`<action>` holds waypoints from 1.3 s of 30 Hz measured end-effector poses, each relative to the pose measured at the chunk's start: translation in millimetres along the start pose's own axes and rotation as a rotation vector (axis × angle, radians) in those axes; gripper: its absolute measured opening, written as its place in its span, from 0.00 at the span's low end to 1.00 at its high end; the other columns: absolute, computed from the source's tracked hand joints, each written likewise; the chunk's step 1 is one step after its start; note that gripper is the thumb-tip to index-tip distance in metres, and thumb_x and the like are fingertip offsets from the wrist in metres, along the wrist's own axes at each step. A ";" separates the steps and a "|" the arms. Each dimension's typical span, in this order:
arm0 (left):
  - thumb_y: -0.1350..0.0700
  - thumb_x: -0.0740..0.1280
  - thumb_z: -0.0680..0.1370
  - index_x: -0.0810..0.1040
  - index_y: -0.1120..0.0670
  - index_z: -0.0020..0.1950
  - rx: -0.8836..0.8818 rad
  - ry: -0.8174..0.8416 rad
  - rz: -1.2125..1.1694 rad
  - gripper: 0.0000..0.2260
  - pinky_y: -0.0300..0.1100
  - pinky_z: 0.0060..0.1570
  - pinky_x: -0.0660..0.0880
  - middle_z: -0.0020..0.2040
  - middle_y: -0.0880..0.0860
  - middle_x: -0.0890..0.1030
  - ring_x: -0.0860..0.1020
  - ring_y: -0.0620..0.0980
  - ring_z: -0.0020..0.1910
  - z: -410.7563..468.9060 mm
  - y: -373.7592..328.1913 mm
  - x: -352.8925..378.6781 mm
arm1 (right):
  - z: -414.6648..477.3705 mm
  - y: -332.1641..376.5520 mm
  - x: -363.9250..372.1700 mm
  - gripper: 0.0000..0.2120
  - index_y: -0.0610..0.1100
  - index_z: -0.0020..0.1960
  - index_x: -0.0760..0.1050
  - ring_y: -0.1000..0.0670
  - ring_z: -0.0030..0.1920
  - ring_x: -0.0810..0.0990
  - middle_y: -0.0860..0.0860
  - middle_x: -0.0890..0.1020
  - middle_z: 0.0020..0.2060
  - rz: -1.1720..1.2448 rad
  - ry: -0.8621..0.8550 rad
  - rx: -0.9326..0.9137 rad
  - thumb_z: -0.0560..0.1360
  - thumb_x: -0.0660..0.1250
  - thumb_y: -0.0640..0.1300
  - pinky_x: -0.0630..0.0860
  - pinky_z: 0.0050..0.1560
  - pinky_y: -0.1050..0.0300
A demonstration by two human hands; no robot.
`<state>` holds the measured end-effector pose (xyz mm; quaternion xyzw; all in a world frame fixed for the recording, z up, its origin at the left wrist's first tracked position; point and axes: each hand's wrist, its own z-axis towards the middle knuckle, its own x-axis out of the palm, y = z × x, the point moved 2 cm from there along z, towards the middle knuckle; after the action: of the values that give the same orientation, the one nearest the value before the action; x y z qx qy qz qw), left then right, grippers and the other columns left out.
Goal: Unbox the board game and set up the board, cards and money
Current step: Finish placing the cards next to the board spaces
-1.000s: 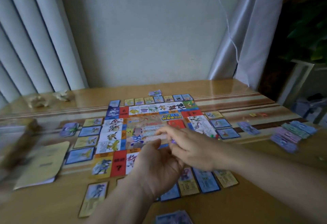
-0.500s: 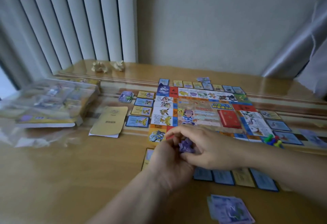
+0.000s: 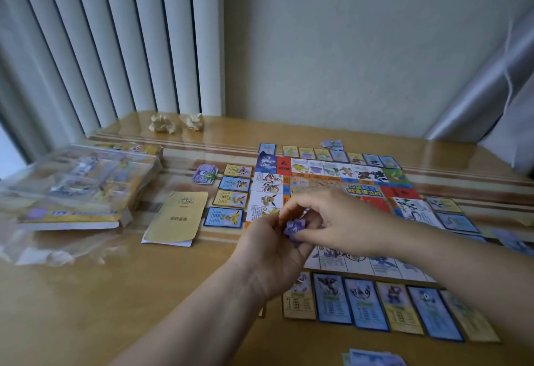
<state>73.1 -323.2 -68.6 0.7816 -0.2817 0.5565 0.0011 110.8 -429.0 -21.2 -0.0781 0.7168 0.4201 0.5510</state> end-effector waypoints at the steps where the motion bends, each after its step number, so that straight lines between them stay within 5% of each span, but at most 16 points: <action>1: 0.55 0.50 0.84 0.76 0.68 0.54 -0.003 0.003 0.021 0.20 0.44 0.44 0.79 0.48 0.64 0.82 0.82 0.55 0.44 2.1 -0.4 1.2 | 2.0 -3.6 -3.7 0.12 0.52 0.55 0.78 0.58 0.48 0.81 0.58 0.81 0.49 0.022 -0.019 0.024 0.74 0.71 0.42 0.78 0.50 0.61; 5: 0.54 0.51 0.84 0.74 0.67 0.61 -0.002 0.018 0.083 0.19 0.50 0.47 0.77 0.60 0.63 0.79 0.79 0.56 0.56 9.9 -2.2 4.4 | 11.4 -17.1 -18.4 0.08 0.48 0.47 0.81 0.59 0.41 0.82 0.54 0.83 0.42 0.213 -0.034 0.124 0.70 0.74 0.38 0.78 0.43 0.68; 7: 0.56 0.52 0.83 0.74 0.67 0.61 0.011 0.037 0.123 0.18 0.50 0.48 0.77 0.60 0.64 0.78 0.76 0.57 0.60 13.0 -4.6 5.7 | 17.3 -23.6 -23.6 0.08 0.47 0.45 0.81 0.56 0.40 0.82 0.49 0.84 0.43 0.294 -0.020 0.158 0.69 0.74 0.37 0.80 0.46 0.62; 9: 0.59 0.54 0.82 0.75 0.68 0.59 0.026 0.058 0.157 0.15 0.48 0.49 0.77 0.59 0.65 0.79 0.77 0.56 0.57 15.3 -7.5 7.9 | 23.7 -29.9 -27.0 0.07 0.48 0.43 0.81 0.53 0.41 0.81 0.45 0.84 0.45 0.286 -0.010 0.193 0.69 0.75 0.38 0.79 0.50 0.55; 13: 0.64 0.56 0.81 0.74 0.70 0.54 0.044 0.053 0.200 0.11 0.47 0.47 0.79 0.49 0.66 0.81 0.82 0.56 0.44 23.6 -11.8 9.3 | 34.9 -38.5 -30.9 0.05 0.46 0.43 0.81 0.55 0.40 0.80 0.45 0.83 0.42 0.338 -0.002 0.238 0.70 0.74 0.39 0.78 0.46 0.61; 18: 0.65 0.56 0.82 0.75 0.68 0.53 0.095 -0.009 0.313 0.10 0.44 0.46 0.79 0.48 0.64 0.82 0.81 0.55 0.47 39.7 -18.1 11.2 | 44.8 -48.5 -37.4 0.03 0.45 0.44 0.81 0.52 0.41 0.81 0.47 0.83 0.40 0.376 -0.005 0.270 0.71 0.73 0.39 0.78 0.51 0.55; 22: 0.64 0.55 0.82 0.75 0.66 0.56 0.152 -0.026 0.415 0.11 0.40 0.41 0.82 0.40 0.59 0.83 0.82 0.50 0.39 58.2 -27.1 19.3 | 54.8 -59.4 -45.9 0.03 0.45 0.43 0.79 0.53 0.42 0.81 0.46 0.84 0.42 0.406 -0.037 0.302 0.74 0.70 0.39 0.77 0.52 0.58; 26: 0.64 0.53 0.83 0.69 0.65 0.66 0.243 -0.061 0.331 0.14 0.39 0.42 0.81 0.45 0.58 0.81 0.81 0.50 0.42 81.2 -39.5 27.9 | 75.8 -91.2 -68.8 0.04 0.43 0.42 0.77 0.53 0.35 0.75 0.52 0.81 0.34 0.582 -0.266 0.362 0.75 0.68 0.36 0.74 0.41 0.61; 29: 0.64 0.55 0.83 0.67 0.64 0.70 0.232 -0.092 0.240 0.16 0.43 0.46 0.78 0.49 0.58 0.80 0.80 0.49 0.44 96.6 -48.8 29.0 | 95.1 -140.2 -96.6 0.01 0.42 0.43 0.79 0.54 0.34 0.74 0.53 0.80 0.32 0.494 -0.514 0.483 0.74 0.70 0.37 0.73 0.40 0.61; 35: 0.63 0.60 0.81 0.72 0.66 0.64 0.249 -0.159 0.039 0.13 0.37 0.34 0.81 0.49 0.61 0.81 0.81 0.49 0.42 120.0 -81.4 16.7 | 149.9 -229.9 -99.5 0.04 0.39 0.47 0.81 0.47 0.52 0.78 0.45 0.82 0.49 0.260 -0.699 0.695 0.75 0.69 0.38 0.69 0.48 0.59; 39: 0.62 0.63 0.79 0.76 0.66 0.56 0.265 -0.185 -0.034 0.09 0.36 0.29 0.79 0.43 0.61 0.83 0.83 0.48 0.38 125.2 -99.9 6.3 | 183.4 -269.1 -88.0 0.04 0.40 0.46 0.82 0.44 0.54 0.80 0.44 0.83 0.50 0.208 -0.739 0.760 0.75 0.68 0.37 0.71 0.48 0.58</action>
<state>227.5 -281.4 -79.6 0.8276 -0.1913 0.5142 -0.1185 431.8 -504.5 -92.2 0.3512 0.5808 0.1829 0.7112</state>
